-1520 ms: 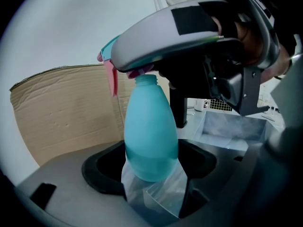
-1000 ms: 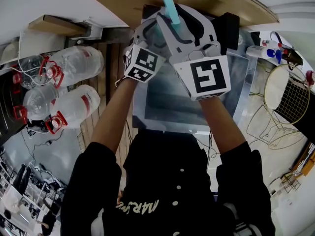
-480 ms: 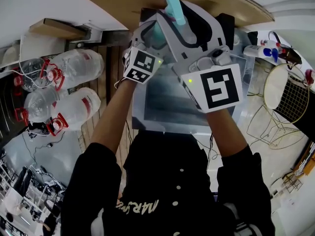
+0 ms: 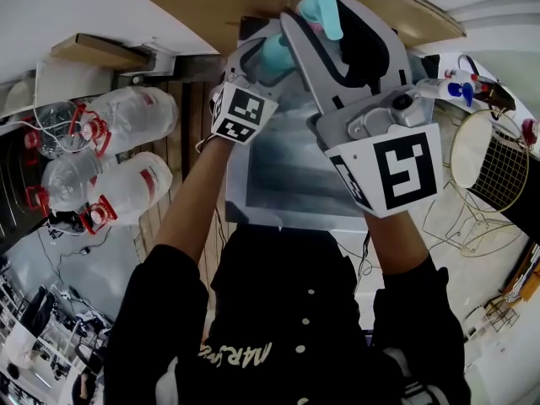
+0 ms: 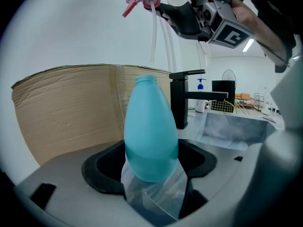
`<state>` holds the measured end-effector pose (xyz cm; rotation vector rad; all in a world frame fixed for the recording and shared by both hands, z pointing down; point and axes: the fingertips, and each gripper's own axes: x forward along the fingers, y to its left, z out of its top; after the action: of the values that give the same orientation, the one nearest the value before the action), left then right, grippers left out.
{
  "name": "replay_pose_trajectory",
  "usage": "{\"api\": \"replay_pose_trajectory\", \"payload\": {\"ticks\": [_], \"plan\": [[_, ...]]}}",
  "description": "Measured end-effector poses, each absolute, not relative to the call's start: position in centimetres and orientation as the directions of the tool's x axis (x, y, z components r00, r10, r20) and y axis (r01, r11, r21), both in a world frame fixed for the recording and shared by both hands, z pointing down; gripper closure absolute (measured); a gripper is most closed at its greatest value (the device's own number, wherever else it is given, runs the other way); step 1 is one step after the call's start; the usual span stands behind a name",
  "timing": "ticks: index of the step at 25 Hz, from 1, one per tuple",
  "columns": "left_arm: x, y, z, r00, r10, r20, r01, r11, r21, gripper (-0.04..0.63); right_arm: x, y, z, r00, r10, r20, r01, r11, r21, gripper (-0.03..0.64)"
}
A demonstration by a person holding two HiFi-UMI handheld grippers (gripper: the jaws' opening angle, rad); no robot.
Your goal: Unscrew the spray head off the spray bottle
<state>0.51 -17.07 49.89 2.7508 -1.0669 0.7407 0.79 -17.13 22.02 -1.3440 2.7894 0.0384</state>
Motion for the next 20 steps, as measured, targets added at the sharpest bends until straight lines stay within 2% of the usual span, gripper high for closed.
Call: {"api": "replay_pose_trajectory", "payload": {"ticks": [20], "plan": [[0.8,-17.4,49.9,0.62,-0.615,0.487,-0.65,-0.751,-0.12,0.229,4.1,-15.8,19.7,-0.579,-0.812,-0.076,-0.815,0.579,0.016,0.46]]}}
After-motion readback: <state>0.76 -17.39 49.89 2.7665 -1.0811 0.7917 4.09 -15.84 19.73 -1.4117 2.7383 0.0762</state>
